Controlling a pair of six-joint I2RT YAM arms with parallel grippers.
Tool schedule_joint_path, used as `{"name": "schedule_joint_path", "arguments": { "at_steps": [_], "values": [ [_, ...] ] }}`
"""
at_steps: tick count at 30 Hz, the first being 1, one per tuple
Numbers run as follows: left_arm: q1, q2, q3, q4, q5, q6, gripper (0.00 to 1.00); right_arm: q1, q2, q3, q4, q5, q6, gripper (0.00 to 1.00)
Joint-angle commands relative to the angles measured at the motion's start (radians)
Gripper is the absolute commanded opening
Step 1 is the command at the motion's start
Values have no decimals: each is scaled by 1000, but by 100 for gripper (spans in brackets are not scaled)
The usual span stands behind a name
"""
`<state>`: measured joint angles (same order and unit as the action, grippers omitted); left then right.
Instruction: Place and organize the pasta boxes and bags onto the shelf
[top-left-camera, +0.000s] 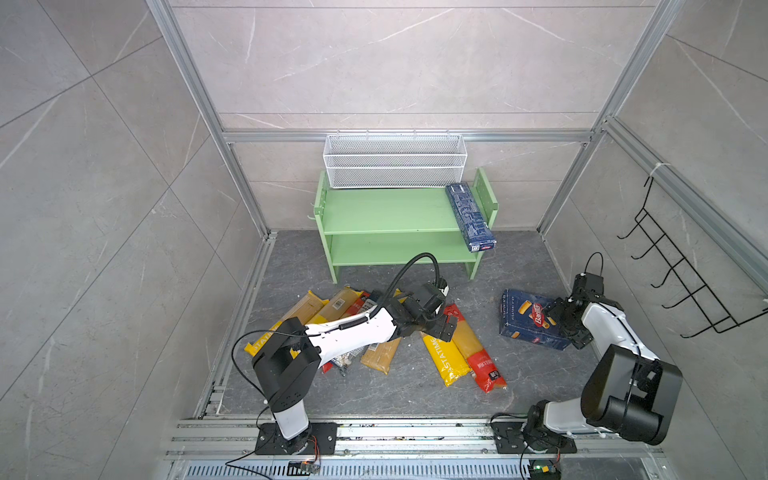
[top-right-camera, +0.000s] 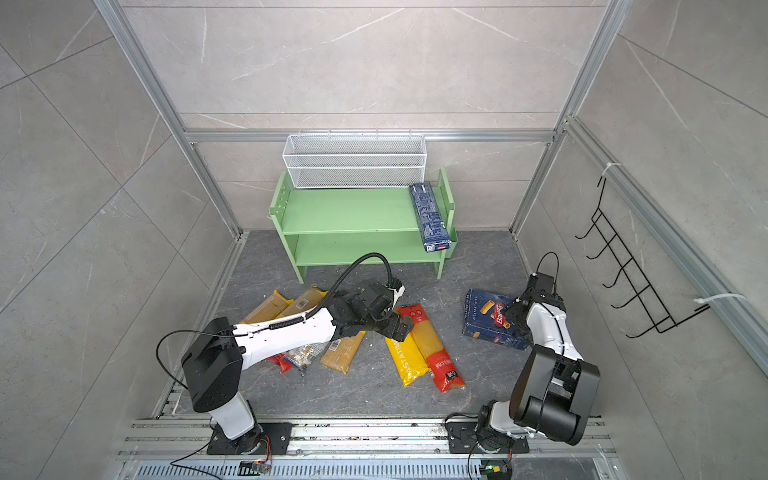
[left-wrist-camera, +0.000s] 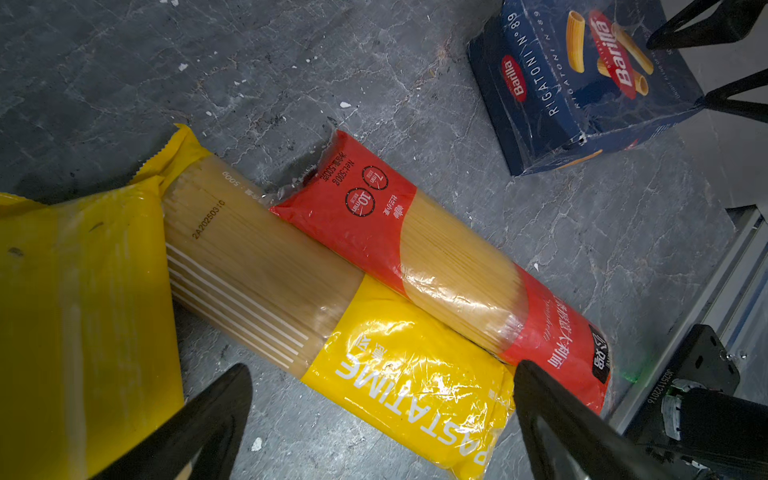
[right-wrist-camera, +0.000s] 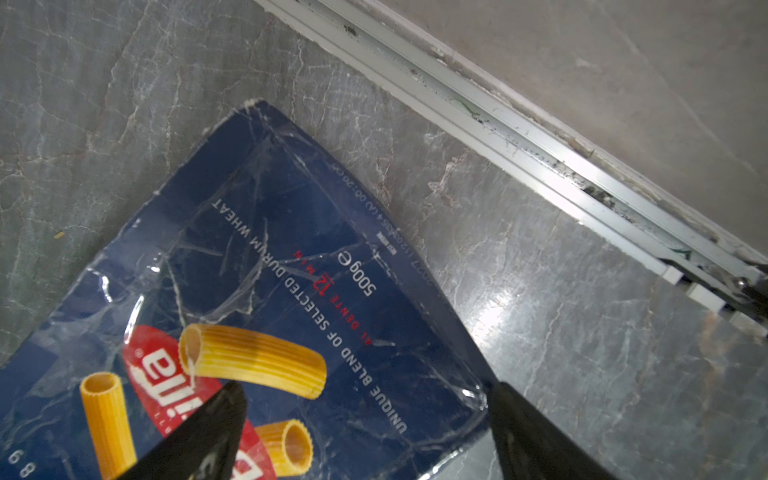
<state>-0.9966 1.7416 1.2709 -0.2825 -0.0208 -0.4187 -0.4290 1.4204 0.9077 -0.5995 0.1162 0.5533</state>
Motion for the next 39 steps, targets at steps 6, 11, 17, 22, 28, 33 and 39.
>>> {"name": "schedule_joint_path", "arguments": {
  "at_steps": [6,11,17,22,28,33,39],
  "values": [
    [6,-9,4,21,19,-16,100,157,-47,-190,83,-303,87,91],
    [6,-33,-34,34,14,-31,100,269,-99,-240,78,-326,125,91],
    [6,-59,-70,39,-3,-47,100,401,-98,-254,95,-384,160,90],
    [6,-62,-67,32,-4,-55,100,444,-124,-204,58,-371,126,91],
    [6,-64,-58,25,-9,-54,100,444,-140,-61,-59,-297,55,90],
    [6,-46,-37,15,-8,-48,100,443,-177,14,-129,-257,39,90],
    [6,0,18,4,7,-35,99,440,-129,57,-118,-59,47,92]
  ]
}}
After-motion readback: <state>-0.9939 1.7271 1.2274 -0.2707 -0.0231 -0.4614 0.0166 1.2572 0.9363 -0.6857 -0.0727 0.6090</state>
